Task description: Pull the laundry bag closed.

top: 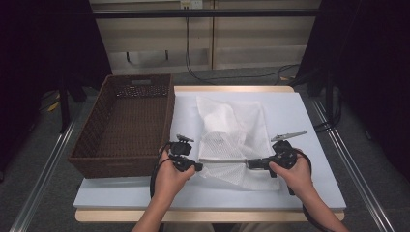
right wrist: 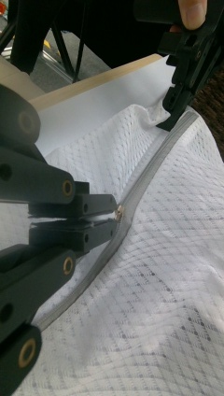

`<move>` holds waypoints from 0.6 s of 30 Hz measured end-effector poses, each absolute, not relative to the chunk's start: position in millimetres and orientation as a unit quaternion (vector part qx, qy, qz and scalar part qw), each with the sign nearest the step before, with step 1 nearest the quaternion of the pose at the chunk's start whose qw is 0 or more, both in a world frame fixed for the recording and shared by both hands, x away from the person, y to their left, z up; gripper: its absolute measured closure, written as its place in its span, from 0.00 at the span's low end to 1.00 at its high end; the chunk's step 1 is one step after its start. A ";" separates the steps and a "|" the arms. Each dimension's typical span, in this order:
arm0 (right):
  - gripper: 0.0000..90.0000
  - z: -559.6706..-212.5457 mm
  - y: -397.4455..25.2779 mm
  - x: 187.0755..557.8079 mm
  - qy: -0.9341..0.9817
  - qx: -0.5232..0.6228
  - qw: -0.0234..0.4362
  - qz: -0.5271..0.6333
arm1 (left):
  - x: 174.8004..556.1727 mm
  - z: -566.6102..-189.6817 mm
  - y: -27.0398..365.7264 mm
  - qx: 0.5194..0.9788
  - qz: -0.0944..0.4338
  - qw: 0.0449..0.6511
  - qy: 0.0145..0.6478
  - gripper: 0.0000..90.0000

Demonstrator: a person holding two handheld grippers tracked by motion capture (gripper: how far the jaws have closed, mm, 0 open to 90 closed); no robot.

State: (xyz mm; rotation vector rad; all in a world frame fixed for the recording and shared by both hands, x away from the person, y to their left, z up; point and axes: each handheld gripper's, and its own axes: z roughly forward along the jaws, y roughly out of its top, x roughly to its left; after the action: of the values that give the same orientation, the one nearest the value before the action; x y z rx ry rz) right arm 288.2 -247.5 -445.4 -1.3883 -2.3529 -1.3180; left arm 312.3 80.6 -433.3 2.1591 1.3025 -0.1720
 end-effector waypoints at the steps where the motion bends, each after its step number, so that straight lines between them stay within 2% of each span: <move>1: 0.96 -445.0 -247.5 288.3 -0.774 -0.458 0.055 -0.434 | 312.2 -433.4 80.5 0.815 -0.065 0.303 0.490 0.99; 18: 0.96 -445.2 -250.7 290.0 -0.771 -0.458 0.062 -0.437 | 310.5 -432.7 78.7 0.820 -0.069 0.291 0.488 0.99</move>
State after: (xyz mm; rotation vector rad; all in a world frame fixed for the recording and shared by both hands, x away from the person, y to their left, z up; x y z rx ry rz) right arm 290.0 -250.7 -445.2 -1.3846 -2.3320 -1.3221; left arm 310.5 78.7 -432.7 2.1878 1.3007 -0.1842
